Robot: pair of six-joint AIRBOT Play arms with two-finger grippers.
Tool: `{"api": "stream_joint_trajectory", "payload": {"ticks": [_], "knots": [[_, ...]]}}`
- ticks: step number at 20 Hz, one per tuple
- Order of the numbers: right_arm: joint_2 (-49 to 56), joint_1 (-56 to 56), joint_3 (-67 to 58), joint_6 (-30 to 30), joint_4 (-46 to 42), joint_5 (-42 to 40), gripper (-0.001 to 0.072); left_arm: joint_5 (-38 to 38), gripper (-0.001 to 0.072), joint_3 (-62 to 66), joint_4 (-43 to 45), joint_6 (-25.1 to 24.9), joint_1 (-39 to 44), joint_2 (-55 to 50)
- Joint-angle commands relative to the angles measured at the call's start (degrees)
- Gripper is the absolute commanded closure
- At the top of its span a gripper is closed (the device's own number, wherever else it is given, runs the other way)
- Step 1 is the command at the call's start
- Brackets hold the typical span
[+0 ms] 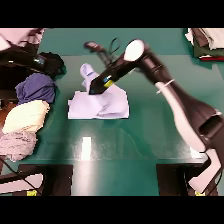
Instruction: Fold the shirts.
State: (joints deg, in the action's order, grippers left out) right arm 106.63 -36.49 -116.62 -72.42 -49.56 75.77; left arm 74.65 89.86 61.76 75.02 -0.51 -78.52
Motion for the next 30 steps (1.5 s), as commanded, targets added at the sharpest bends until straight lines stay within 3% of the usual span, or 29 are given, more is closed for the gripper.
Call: {"api": "stream_joint_trajectory", "payload": {"ticks": [1,2,3,7,10,13,15,20,27,28,30], "knots": [[5.4,-6.8,-0.3,6.5,0.6,-13.0,0.0296,1.4,0.0685,0.0,1.1,0.0,-5.0,4.6],[5.7,-8.5,-0.3,7.7,0.4,-15.9,0.0173,1.8,0.0685,0.0,1.1,0.0,-5.6,5.0],[5.5,-9.6,-0.3,8.7,-0.4,-17.4,0.0158,2.6,0.0685,0.0,1.1,0.0,-6.2,5.1],[-0.3,-6.3,3.3,3.5,-8.0,-11.1,0.0161,5.9,0.0685,0.0,1.7,0.0,-6.3,5.2],[-6.9,1.6,14.7,2.6,-9.5,-6.8,0.0161,5.9,0.0685,0.0,1.7,0.0,-6.3,5.2],[-13.0,11.8,29.3,1.2,-8.4,-7.4,0.0155,5.9,0.0685,-0.3,1.7,0.0,-6.3,5.1],[-14.8,18.3,37.3,1.2,-5.6,-8.3,-0.0003,5.8,0.0685,-0.3,1.7,0.0,-6.3,5.0],[-11.1,27.1,46.1,1.4,7.6,-11.2,0.0005,4.1,0.0685,-0.3,1.5,0.0,-6.3,5.0],[-0.5,20.0,38.0,4.1,19.0,-10.6,0.0021,3.9,0.0685,-0.3,1.4,0.0,-6.3,5.0],[0.4,18.4,36.8,4.4,20.4,-10.8,0.0035,3.9,0.0685,-0.3,1.5,0.0,-6.3,5.0],[1.5,15.4,34.6,4.6,21.0,-11.3,0.0191,4.0,0.0685,-0.3,1.5,0.0,-6.3,5.0]]}}
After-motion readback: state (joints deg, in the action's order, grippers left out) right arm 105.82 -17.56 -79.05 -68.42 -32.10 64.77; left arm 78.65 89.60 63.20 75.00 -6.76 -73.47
